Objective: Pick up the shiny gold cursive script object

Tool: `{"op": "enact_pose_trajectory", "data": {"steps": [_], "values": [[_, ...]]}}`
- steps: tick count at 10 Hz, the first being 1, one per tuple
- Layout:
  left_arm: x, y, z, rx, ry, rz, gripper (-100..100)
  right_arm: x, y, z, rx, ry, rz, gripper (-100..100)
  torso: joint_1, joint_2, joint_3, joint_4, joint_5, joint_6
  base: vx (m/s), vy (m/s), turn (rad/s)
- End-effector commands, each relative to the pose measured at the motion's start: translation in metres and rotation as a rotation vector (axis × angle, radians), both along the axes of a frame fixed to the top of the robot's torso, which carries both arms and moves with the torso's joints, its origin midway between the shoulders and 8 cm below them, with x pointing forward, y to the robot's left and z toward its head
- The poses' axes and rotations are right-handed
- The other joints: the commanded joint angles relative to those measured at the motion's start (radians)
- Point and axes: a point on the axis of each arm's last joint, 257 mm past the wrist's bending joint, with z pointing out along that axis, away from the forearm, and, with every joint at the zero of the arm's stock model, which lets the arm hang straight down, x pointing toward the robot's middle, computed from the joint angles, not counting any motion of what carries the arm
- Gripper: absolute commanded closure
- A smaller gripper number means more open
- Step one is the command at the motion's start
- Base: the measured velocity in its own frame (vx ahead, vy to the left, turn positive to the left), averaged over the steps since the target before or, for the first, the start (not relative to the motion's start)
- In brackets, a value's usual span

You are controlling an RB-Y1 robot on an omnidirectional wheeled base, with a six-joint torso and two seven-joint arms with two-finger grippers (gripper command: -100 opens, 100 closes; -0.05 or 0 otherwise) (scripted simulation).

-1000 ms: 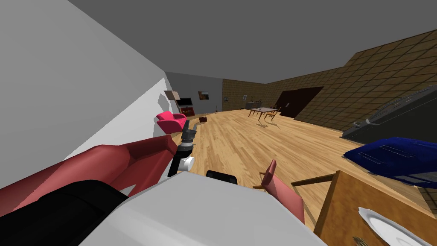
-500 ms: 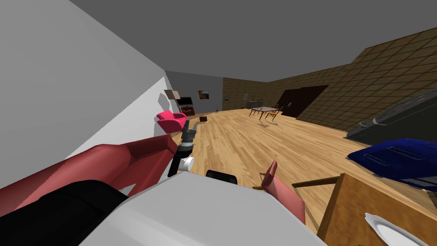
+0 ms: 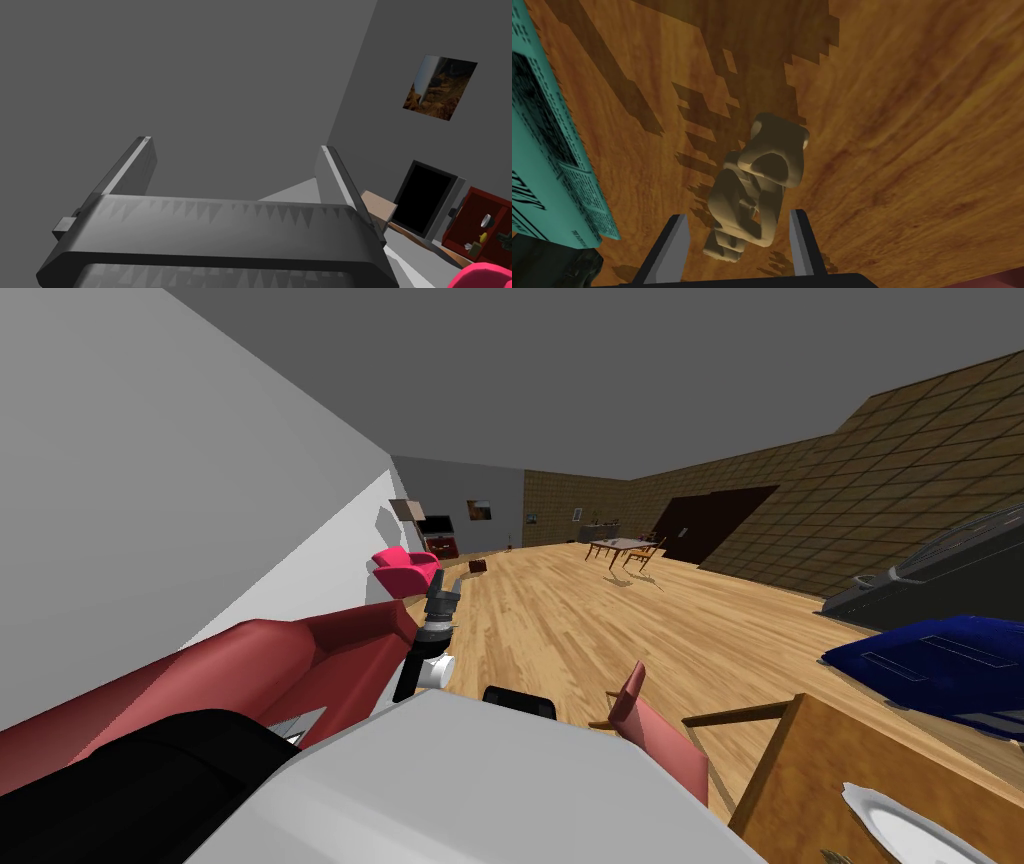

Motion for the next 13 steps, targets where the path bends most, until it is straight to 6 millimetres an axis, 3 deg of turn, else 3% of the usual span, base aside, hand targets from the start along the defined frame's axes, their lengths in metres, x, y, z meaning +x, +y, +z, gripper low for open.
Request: {"op": "enact_pose_trajectory", "data": {"steps": [1, 4, 5, 6, 10, 12, 13], "values": [[0.000, 0.000, 0.000, 0.000, 0.000, 0.000, 0, 0.000, 0.000, 0.000, 0.000, 0.000, 0.000, 100, 0.000, 0.000, 0.000, 0.000, 0.000, 0.000, 0.000, 0.000, 0.000], [0.000, 0.000, 0.000, 0.000, 0.000, 0.000, 0, 0.001, 0.000, 0.000, 0.001, -0.002, -0.001, 100, 0.000, -0.001, -0.001, -0.001, 0.000, 0.000, 0.000, 0.000, 0.000], [0.000, 0.000, 0.000, 0.000, 0.000, 0.000, 0, 0.001, 0.000, 0.000, 0.001, -0.002, -0.001, 0, 0.000, -0.001, -0.001, -0.001, 0.000, 0.000, 0.000, 0.000, 0.000], [0.000, 0.000, 0.000, 0.000, 0.000, 0.000, 0, -0.005, -0.008, 0.009, -0.001, -0.002, 0.008, 100, 0.000, -0.001, -0.001, -0.001, 0.000, 0.000, 0.049, 0.050, -0.060], [0.000, 0.000, 0.000, 0.000, 0.000, 0.000, 0, -0.026, -0.021, 0.024, -0.019, 0.025, -0.003, 100, 0.005, -0.003, -0.002, -0.001, 0.002, 0.000, 0.044, 0.067, -0.034], [0.000, 0.000, 0.000, 0.000, 0.000, 0.000, 0, -0.009, -0.015, 0.019, -0.003, -0.002, 0.016, 100, 0.001, -0.001, -0.001, -0.001, 0.001, 0.000, -0.006, -0.009, -0.005], [0.000, 0.000, 0.000, 0.000, 0.000, 0.000, 0, -0.015, -0.016, 0.021, -0.007, 0.007, 0.011, 100, 0.000, -0.001, -0.001, 0.000, 0.000, -0.001, 0.000, 0.000, 0.000]]}}
